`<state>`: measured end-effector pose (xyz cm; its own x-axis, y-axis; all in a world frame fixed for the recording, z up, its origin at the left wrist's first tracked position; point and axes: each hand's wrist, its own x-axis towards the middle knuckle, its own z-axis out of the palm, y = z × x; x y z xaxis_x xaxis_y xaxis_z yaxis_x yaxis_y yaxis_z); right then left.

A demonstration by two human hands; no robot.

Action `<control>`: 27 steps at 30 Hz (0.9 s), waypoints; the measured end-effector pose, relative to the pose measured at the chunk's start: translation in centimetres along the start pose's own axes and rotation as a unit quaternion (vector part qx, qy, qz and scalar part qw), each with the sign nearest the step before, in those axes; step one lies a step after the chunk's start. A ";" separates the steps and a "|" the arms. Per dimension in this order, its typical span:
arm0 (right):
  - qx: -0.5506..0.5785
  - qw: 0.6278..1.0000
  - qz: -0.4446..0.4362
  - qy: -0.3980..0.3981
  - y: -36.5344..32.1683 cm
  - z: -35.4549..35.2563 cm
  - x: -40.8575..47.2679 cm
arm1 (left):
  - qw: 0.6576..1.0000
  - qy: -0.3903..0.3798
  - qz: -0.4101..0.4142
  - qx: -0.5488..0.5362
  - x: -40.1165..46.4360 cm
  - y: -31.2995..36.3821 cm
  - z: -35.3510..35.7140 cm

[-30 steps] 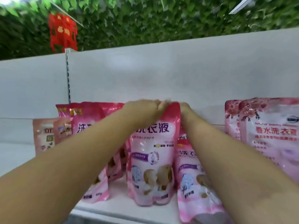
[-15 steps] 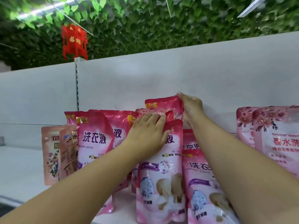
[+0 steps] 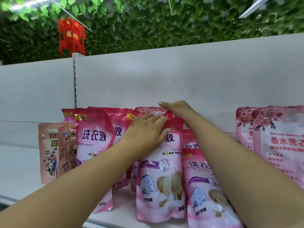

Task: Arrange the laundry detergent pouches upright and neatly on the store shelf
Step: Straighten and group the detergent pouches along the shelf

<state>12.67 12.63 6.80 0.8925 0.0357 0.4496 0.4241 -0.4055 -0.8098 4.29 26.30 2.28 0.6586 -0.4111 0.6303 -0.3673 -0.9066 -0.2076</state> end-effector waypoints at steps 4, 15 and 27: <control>-0.093 0.994 0.039 -0.048 0.0 -0.8 0.7 | 1.000 0.019 -0.003 -0.014 0.0 0.1 0.3; 0.267 0.955 -0.061 0.111 -4.1 -1.4 1.6 | 0.993 0.097 -0.016 -0.067 1.9 -1.5 -1.5; 0.294 0.892 -0.185 0.289 -11.6 -10.7 -1.5 | 0.979 -0.026 0.031 -0.202 3.5 -1.4 -6.0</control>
<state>4.76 7.48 19.56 0.5186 -0.4780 0.7089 0.8323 0.0926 -0.5465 3.14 26.66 9.27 0.6557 -0.4772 0.5851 -0.6302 -0.7727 0.0760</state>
